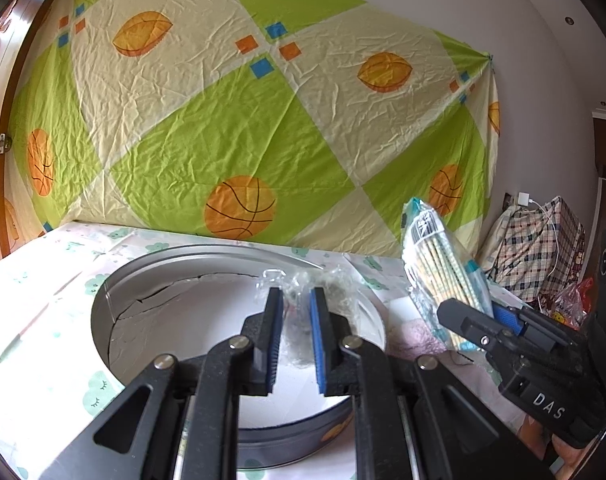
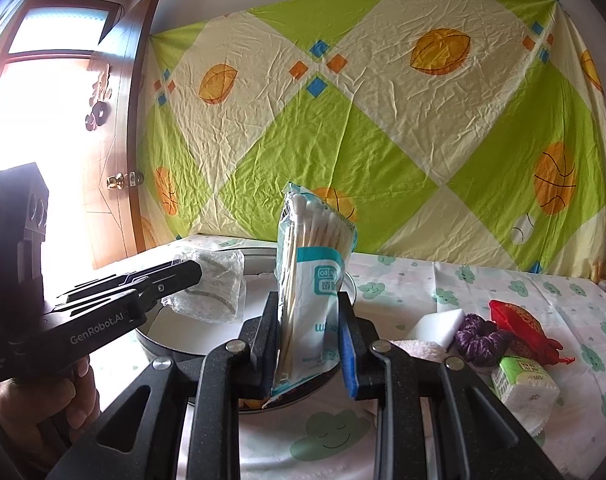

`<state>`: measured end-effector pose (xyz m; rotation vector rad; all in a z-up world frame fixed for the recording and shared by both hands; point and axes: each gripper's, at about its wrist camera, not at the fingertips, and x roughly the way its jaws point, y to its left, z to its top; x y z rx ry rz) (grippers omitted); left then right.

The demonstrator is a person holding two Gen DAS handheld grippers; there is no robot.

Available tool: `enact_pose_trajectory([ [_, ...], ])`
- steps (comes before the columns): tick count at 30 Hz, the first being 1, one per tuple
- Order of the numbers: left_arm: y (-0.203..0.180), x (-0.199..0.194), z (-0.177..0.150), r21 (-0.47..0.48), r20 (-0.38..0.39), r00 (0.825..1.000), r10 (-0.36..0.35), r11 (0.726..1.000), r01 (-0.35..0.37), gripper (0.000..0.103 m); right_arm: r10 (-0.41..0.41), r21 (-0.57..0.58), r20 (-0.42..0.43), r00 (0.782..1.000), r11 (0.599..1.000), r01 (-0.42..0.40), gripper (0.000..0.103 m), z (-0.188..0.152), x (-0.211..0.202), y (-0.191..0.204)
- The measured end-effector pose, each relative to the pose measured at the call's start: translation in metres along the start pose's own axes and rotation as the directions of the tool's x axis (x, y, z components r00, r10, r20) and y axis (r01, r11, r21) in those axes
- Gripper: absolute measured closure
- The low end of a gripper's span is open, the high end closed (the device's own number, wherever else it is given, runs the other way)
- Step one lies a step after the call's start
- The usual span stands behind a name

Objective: Organize soft objects
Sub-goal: 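Carry the plastic bag with the left gripper over the tin while the right carries the swab pack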

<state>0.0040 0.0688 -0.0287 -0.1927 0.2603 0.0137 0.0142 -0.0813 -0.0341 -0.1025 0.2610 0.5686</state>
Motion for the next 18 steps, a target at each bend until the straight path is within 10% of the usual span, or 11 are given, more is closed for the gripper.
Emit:
enact_pose_trajectory([
  [18, 0.019, 0.011, 0.008, 0.005, -0.019, 0.999, 0.035, 0.999, -0.035, 0.091, 0.000, 0.000, -0.011, 1.000, 1.000, 0.000, 0.075, 0.002, 0.022, 0.006],
])
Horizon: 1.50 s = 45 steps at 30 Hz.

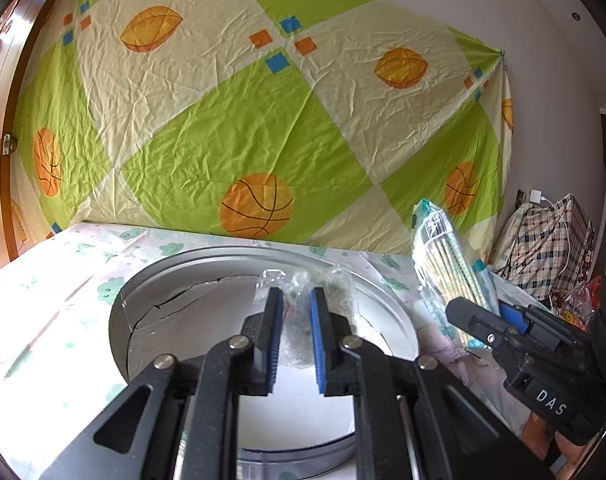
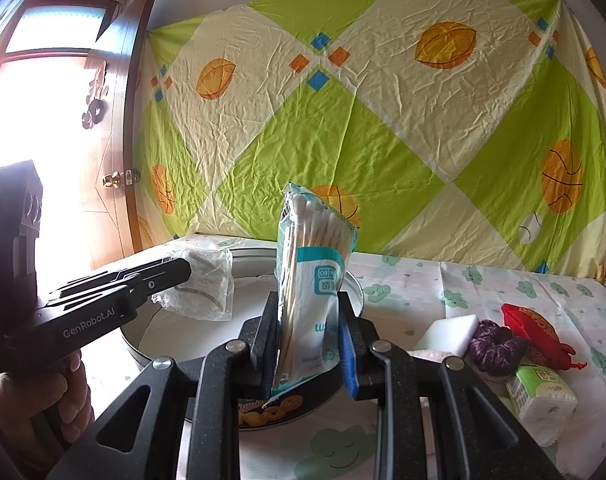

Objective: Organize soft objects
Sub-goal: 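Carry the plastic bag with the left gripper over the tin while the right carries the swab pack, then open the left gripper to drop the bag while the right drops the swab pack into the tin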

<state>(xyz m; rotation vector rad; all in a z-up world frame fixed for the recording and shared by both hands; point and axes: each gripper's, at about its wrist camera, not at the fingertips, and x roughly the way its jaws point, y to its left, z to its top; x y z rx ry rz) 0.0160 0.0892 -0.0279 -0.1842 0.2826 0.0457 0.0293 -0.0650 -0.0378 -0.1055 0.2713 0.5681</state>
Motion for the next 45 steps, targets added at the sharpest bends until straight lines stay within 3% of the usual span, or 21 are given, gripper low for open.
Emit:
enact_pose_trajectory([
  [19, 0.023, 0.023, 0.012, 0.029, -0.056, 0.997, 0.047, 0.999, -0.046, 0.091, 0.024, -0.044, -0.042, 0.999, 0.999, -0.025, 0.075, 0.020, 0.031, 0.007],
  [28, 0.030, 0.038, 0.022, 0.048, -0.122, 0.990, 0.066, 0.997, -0.061, 0.091, 0.037, -0.046, -0.068, 0.997, 0.998, -0.040, 0.075, 0.039, 0.049, 0.003],
  [38, 0.042, 0.064, 0.037, 0.089, -0.214, 0.970, 0.112, 0.992, -0.094, 0.091, 0.059, -0.023, -0.147, 0.987, 0.998, -0.063, 0.075, 0.052, 0.089, -0.006],
  [45, 0.056, 0.088, 0.048, 0.075, -0.302, 0.947, 0.110, 0.993, -0.092, 0.091, 0.057, -0.036, -0.230, 0.972, 0.997, -0.067, 0.075, 0.051, 0.119, -0.006],
])
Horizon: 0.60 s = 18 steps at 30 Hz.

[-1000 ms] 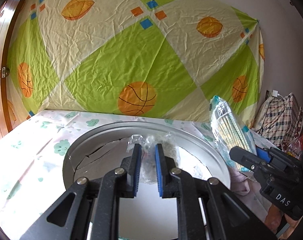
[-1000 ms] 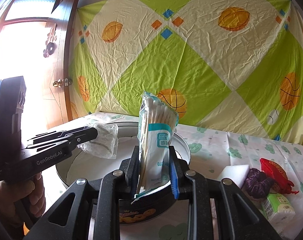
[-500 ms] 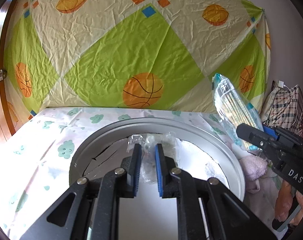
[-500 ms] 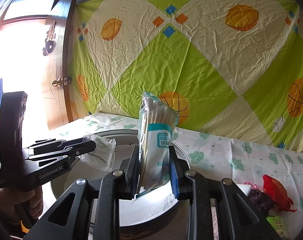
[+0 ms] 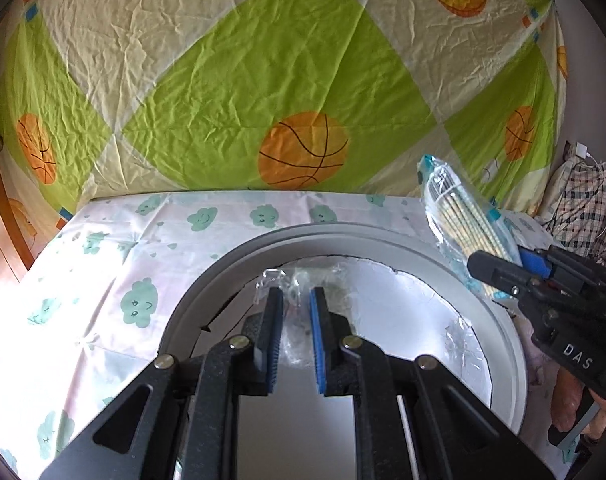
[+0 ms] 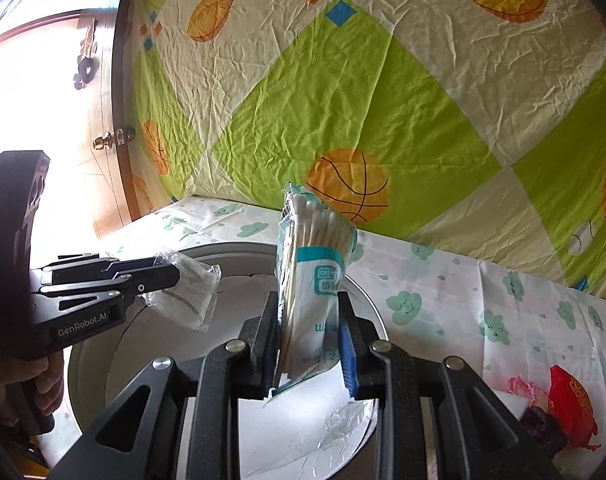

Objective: Organize soft objects
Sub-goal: 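Open the left gripper to drop the bag while the right drops the swab pack into the tin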

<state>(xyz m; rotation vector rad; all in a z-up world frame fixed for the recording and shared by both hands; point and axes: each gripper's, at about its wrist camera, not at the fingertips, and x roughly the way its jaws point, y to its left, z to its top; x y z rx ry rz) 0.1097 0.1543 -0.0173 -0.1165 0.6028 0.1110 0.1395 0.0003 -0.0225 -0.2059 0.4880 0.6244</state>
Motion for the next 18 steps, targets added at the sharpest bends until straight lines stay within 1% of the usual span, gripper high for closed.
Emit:
enact_pose_trajectory([
  [3, 0.005, 0.008, 0.006, -0.011, -0.046, 0.999, -0.022, 1.000, 0.022, 0.091, 0.004, 0.004, -0.048, 0.999, 1.000, -0.004, 0.075, -0.001, 0.013, -0.004],
  [7, 0.003, 0.022, 0.011, 0.013, -0.112, 0.994, -0.013, 1.000, 0.015, 0.091, -0.003, 0.010, -0.104, 0.995, 1.000, 0.004, 0.075, -0.003, 0.027, -0.008],
  [9, 0.004, 0.028, 0.011, 0.017, -0.138, 0.990, -0.004, 1.000, 0.006, 0.089, -0.004, 0.011, -0.122, 0.993, 1.000, 0.006, 0.073, -0.004, 0.032, -0.009],
  [10, 0.004, 0.029, 0.012, 0.017, -0.142, 0.990, -0.003, 1.000, 0.006, 0.084, -0.002, 0.008, -0.131, 0.991, 1.000, 0.003, 0.073, -0.005, 0.035, -0.009],
  [12, 0.003, 0.031, 0.013, 0.036, -0.157, 0.988, 0.013, 0.999, -0.008, 0.068, -0.002, 0.005, -0.148, 0.989, 1.000, 0.003, 0.070, -0.007, 0.038, -0.008],
  [13, 0.004, 0.031, 0.013, 0.032, -0.156, 0.988, 0.023, 0.999, -0.019, 0.049, -0.006, 0.008, -0.145, 0.989, 1.000, 0.007, 0.062, -0.007, 0.038, -0.008],
  [14, 0.005, 0.029, 0.013, 0.025, -0.153, 0.988, 0.033, 0.999, -0.029, 0.032, -0.007, 0.014, -0.136, 0.991, 1.000, 0.010, 0.051, -0.008, 0.036, -0.009],
  [16, 0.006, 0.022, 0.014, 0.018, -0.124, 0.992, 0.038, 0.999, -0.036, 0.019, 0.001, 0.035, -0.112, 0.994, 0.999, 0.003, 0.040, -0.010, 0.029, -0.010],
  [18, 0.006, 0.012, 0.013, 0.012, -0.080, 0.995, 0.055, 0.998, -0.055, 0.019, -0.003, 0.053, -0.092, 0.996, 0.999, 0.008, 0.039, -0.013, 0.018, -0.012],
])
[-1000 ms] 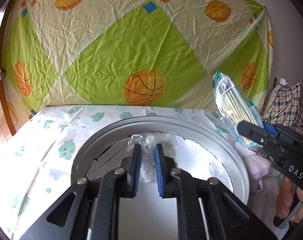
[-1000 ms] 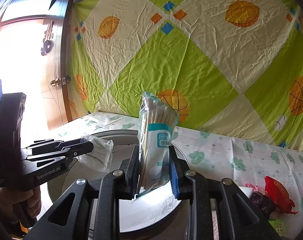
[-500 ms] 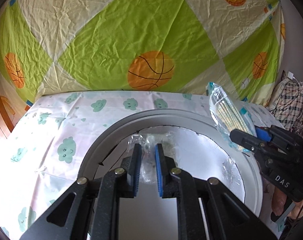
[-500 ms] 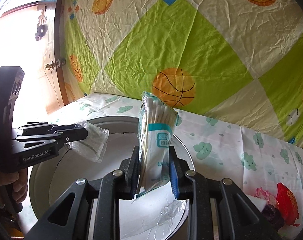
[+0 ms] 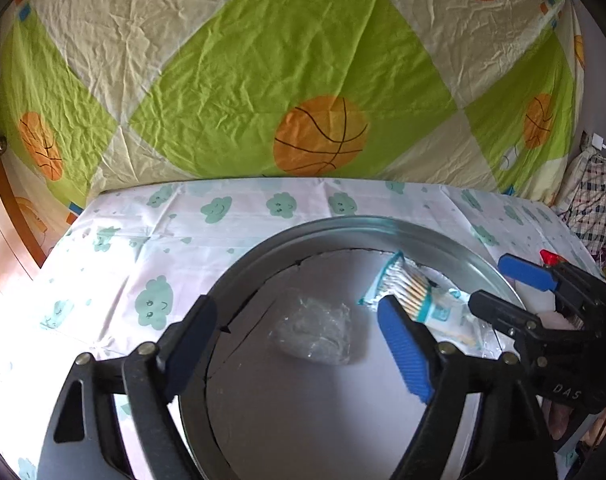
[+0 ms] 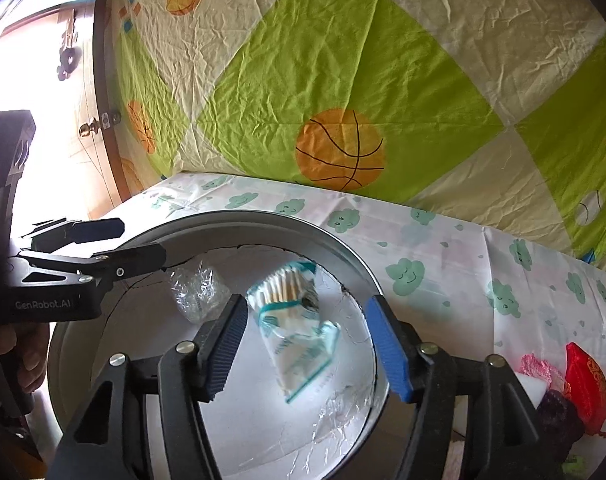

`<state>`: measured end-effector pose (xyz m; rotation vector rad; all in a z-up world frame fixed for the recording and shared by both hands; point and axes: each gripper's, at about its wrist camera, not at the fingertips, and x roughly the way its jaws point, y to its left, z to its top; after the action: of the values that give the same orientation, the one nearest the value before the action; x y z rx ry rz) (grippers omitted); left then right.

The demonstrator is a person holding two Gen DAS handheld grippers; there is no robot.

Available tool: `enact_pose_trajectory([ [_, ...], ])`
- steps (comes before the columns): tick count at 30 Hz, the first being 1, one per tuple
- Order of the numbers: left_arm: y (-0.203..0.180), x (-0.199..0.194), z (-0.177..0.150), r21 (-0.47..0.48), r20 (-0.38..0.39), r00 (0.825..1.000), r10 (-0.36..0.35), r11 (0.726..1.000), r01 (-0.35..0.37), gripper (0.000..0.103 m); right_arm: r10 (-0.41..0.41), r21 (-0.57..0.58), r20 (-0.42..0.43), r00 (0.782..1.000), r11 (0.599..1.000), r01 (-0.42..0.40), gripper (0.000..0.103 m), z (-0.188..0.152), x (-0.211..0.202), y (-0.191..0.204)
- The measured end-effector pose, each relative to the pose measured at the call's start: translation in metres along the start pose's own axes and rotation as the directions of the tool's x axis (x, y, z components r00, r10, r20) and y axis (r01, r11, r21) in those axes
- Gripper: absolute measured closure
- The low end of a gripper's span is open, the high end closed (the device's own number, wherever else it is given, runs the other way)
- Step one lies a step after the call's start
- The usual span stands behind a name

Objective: Organize soft objects
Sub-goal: 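Open the left gripper to drop the bag while the right drops the swab pack into the tin, then close the right gripper on the green tissue pack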

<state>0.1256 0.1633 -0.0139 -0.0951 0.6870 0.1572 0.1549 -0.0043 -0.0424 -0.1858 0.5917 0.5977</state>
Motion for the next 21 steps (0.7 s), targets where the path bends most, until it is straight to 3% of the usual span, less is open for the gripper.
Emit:
enact_pose_trajectory([
  [7, -0.015, -0.035, -0.023, -0.035, 0.127, 0.992, -0.023, 0.999, 0.027, 0.018, -0.024, 0.056, 0.105, 0.994, 0.998, 0.018, 0.037, -0.024, -0.060, -0.016],
  [13, -0.061, -0.056, -0.052, 0.012, 0.204, 0.976, -0.081, 0.997, 0.080, 0.015, -0.158, 0.092, 0.195, 0.968, 0.986, 0.142, 0.026, -0.061, -0.122, -0.048],
  [18, -0.109, -0.067, -0.070, 0.075, 0.234, 0.961, -0.144, 0.989, 0.130, 0.015, -0.294, 0.179, 0.179, 0.939, 0.948, 0.263, 0.023, -0.087, -0.150, -0.093],
  [21, -0.141, -0.071, -0.077, 0.127, 0.231, 0.955, -0.185, 0.979, 0.159, 0.015, -0.331, 0.220, 0.149, 0.932, 0.930, 0.295, 0.023, -0.097, -0.154, -0.115],
])
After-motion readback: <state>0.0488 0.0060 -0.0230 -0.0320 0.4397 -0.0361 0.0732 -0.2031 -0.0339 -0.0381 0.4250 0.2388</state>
